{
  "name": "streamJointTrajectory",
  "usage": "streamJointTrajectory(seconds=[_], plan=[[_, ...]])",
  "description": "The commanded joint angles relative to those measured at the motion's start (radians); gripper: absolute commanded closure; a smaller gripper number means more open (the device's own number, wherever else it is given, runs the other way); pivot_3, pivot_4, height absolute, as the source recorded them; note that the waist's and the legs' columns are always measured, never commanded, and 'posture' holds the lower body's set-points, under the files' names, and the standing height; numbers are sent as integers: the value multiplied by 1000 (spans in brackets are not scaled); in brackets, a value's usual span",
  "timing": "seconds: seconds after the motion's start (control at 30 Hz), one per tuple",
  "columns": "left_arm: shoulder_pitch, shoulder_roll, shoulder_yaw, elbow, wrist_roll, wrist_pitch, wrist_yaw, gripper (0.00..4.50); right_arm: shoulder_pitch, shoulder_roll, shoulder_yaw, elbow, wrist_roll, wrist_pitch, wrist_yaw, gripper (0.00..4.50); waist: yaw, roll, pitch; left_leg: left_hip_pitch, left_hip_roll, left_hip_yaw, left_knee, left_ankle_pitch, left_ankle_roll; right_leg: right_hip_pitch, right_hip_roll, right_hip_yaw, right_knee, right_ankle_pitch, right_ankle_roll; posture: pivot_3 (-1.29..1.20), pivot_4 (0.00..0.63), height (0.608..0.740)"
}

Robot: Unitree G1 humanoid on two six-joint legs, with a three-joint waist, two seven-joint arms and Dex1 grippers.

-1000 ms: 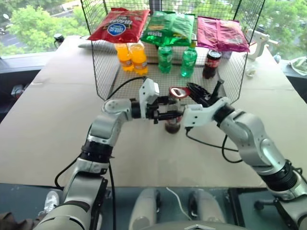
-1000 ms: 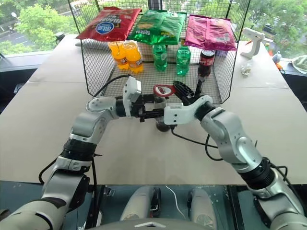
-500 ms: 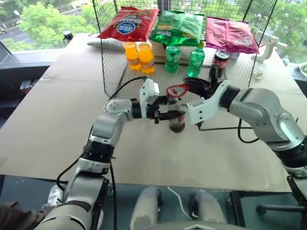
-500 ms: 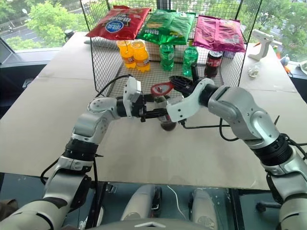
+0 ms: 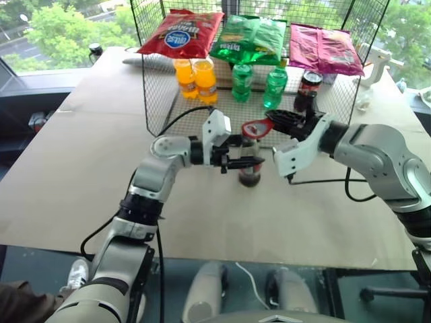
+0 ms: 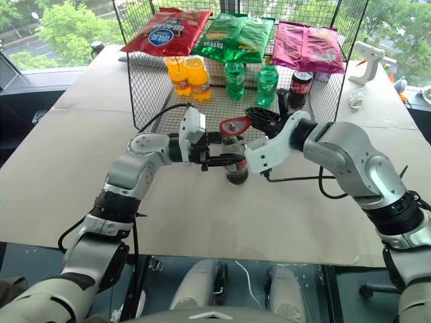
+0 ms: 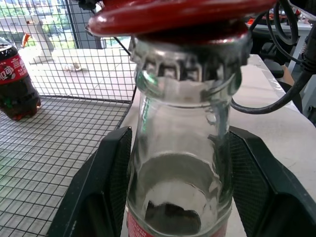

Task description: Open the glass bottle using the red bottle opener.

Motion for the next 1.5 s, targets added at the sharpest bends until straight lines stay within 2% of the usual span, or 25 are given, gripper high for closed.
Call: streamJointTrajectory(seconds=[0.03, 0.53, 0.6, 0.73, 0.9, 1.5], plan=[[-32, 15, -1, 25, 24, 2, 0, 2271, -2, -71, 8, 38, -48, -55, 77, 4500, 0, 0, 0, 0, 0, 0, 0, 0, 0, 0, 0, 0, 0, 0, 0, 0, 150, 740], [-46, 15, -14, 45, 28, 4, -11, 2271, -66, -99, 8, 95, -36, -127, 105, 4500, -3, 1, -1, 0, 0, 0, 1, 0, 0, 0, 0, 0, 0, 0, 0, 0, 150, 740], [-45, 15, -14, 42, 25, 4, -8, 2271, -22, -59, -12, 63, 5, -39, 117, 4500, -11, -3, -3, 1, 0, 0, 1, 0, 0, 0, 2, 1, 0, 0, 0, 0, 150, 740], [-39, 17, -12, 30, 22, 9, -1, 2271, 63, -19, -24, -3, -35, 37, 106, 4500, -27, 1, -4, 2, 1, 0, 0, 0, 0, 0, 3, 1, 1, 1, -1, 0, 150, 740], [-31, 21, -10, 18, 19, 15, 0, 2271, 114, 90, -60, -83, -43, 218, 96, 4500, -30, 2, -6, 3, 2, -1, 0, -1, 1, 0, 4, 3, 1, 0, 0, 0, 150, 740], [-20, 22, -11, 7, 17, 4, -2, 2271, 54, 179, -45, -152, -95, 284, 102, 4500, -28, 3, -5, 2, 2, -1, 1, -1, 1, -1, 4, 4, 1, 0, 0, 0, 150, 740]])
